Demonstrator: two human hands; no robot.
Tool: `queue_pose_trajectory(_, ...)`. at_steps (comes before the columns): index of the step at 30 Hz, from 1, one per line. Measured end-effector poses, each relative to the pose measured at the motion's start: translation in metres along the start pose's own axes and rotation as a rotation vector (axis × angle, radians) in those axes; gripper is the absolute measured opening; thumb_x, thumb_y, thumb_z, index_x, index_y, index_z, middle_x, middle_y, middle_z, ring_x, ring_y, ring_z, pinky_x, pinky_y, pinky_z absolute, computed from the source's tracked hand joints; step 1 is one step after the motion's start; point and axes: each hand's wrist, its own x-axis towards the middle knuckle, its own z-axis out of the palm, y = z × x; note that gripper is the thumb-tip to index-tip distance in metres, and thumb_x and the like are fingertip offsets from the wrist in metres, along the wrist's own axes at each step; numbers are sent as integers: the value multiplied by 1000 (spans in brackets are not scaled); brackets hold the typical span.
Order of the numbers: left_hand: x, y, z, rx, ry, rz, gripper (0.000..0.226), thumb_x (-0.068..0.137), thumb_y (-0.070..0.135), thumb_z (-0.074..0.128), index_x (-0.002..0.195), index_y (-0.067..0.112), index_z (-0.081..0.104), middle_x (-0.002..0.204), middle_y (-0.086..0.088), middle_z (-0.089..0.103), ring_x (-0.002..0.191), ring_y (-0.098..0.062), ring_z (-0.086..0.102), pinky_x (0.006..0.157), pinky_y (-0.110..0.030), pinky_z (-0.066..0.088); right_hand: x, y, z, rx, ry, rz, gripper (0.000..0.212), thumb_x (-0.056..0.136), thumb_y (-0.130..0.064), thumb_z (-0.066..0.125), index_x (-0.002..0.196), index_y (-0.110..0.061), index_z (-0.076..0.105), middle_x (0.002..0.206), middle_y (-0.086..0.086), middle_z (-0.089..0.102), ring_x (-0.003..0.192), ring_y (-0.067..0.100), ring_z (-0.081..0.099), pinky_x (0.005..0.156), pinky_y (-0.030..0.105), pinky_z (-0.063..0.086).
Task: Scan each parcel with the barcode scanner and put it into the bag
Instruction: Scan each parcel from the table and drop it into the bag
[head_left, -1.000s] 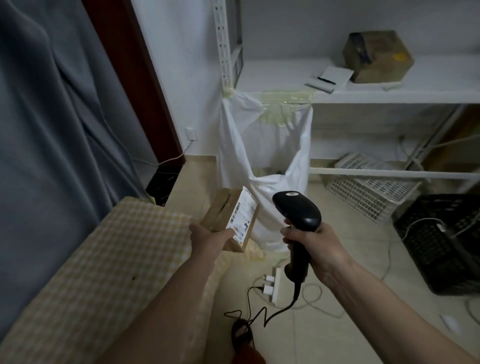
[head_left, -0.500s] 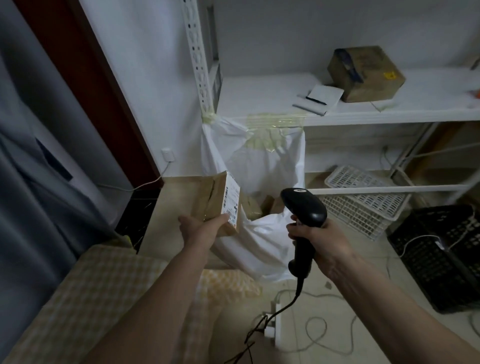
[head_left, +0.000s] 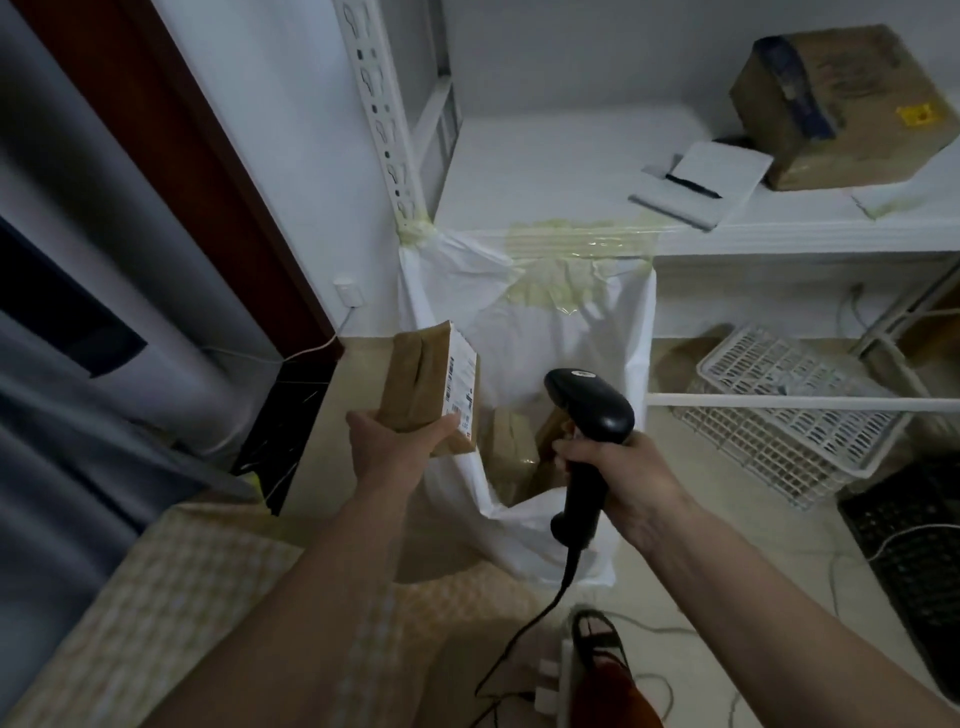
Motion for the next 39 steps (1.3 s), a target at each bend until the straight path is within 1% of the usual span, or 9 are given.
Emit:
queue_pose_trajectory(5,34,23,75,14,-78,-89,78,60,34,91,116,17,40,109,2,54,94,-15,58,65,-23,49,75,-39,-13,-50,-71,99,24,72,10,68,88,-8,67,85,15,65,91,33,62,90,44,50)
queue_pose_trajectory(11,71,16,162,-20,-155,-279,124,29,68,89,130,9,47,122,-4,60,106,-24,63,88,-42,57,148,-66,-33,-71,-164,159,31,79,11,63,104,-7,65,93,10,69,93,28,64,74,34,51)
queue_pose_trajectory(14,89,-4,192,-77,-127,-439,103,53,54,90,132,4,49,126,-14,60,106,-29,64,78,-38,60,174,-63,-38,-105,-170,209,34,78,9,65,108,-6,63,95,11,68,98,32,63,85,42,51)
queue_pose_trajectory(20,114,-18,207,181,145,-373,98,68,37,86,140,1,31,133,-7,43,123,-22,46,99,-33,42,206,-56,-43,-159,-171,271,20,78,8,66,90,-8,65,80,11,64,85,28,62,82,38,51)
queue_pose_trajectory(26,134,-19,203,512,150,-497,119,67,38,86,153,29,4,159,-8,-4,146,-31,0,112,-64,21,224,-47,-33,-229,-215,291,16,78,7,66,90,-4,64,81,16,59,82,30,58,84,43,50)
queue_pose_trajectory(29,127,-19,202,646,52,-478,93,78,28,76,149,26,16,158,-9,-8,146,-33,-3,114,-62,19,225,-44,-24,-255,-235,312,12,79,6,67,87,-4,64,81,16,58,83,31,57,81,42,49)
queue_pose_trajectory(33,116,-13,188,643,-245,-345,35,92,26,59,123,15,48,129,-5,47,117,-21,48,105,-36,38,222,-46,-12,-316,-288,319,12,80,4,67,83,-7,63,76,14,57,81,31,56,79,41,47)
queue_pose_trajectory(35,109,-5,178,657,-373,-310,36,97,26,54,129,10,49,131,-6,51,118,-21,51,97,-28,40,217,-49,-6,-332,-306,330,14,80,4,67,85,-9,62,76,14,57,82,31,57,82,42,48)
queue_pose_trajectory(39,92,5,156,715,-358,-240,13,97,25,55,89,15,53,90,6,47,91,-16,55,71,-24,40,205,-51,9,-382,-330,357,14,80,4,67,84,-8,60,74,12,56,79,29,55,78,40,47)
